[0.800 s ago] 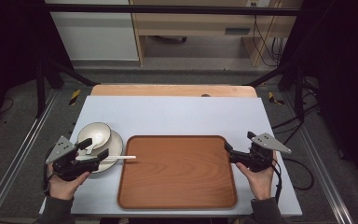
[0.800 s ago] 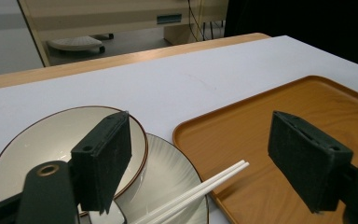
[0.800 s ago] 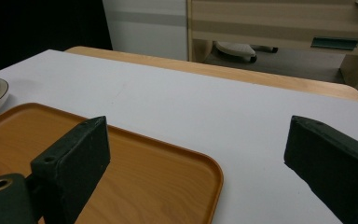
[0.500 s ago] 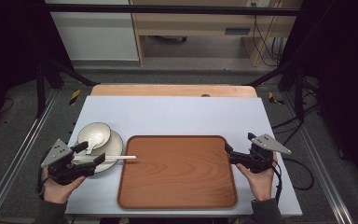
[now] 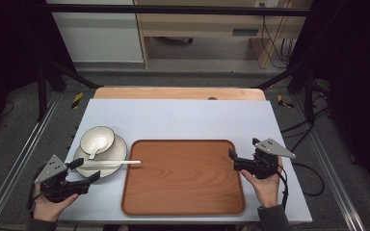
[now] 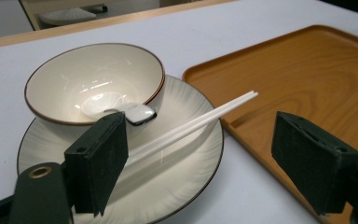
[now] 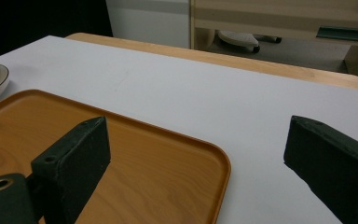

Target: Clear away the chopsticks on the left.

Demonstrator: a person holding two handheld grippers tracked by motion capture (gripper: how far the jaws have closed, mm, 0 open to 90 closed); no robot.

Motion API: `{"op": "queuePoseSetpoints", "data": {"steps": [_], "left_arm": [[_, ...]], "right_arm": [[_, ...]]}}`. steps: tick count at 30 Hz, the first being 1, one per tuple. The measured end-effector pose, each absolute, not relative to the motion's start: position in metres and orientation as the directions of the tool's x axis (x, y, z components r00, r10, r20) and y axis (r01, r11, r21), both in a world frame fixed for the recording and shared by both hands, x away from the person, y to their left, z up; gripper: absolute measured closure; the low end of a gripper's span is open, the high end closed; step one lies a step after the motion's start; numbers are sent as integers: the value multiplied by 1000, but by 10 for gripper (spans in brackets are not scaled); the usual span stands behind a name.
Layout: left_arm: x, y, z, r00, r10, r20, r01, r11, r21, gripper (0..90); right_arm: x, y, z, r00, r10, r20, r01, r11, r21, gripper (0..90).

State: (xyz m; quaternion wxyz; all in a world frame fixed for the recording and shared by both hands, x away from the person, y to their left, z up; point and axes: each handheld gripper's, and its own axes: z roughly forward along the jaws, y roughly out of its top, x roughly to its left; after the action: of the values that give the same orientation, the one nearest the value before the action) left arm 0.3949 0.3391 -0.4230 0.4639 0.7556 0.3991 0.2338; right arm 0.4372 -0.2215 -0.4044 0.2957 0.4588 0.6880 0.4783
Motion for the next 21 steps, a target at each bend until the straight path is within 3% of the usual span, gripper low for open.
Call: {"op": "queuePoseSetpoints", "data": {"steps": [21], "left_arm": [[428, 346, -455, 574, 818, 45, 434, -350, 830, 327]], "right_arm": [[441, -214, -410, -422, 906, 32, 374, 142, 917, 75]]}}
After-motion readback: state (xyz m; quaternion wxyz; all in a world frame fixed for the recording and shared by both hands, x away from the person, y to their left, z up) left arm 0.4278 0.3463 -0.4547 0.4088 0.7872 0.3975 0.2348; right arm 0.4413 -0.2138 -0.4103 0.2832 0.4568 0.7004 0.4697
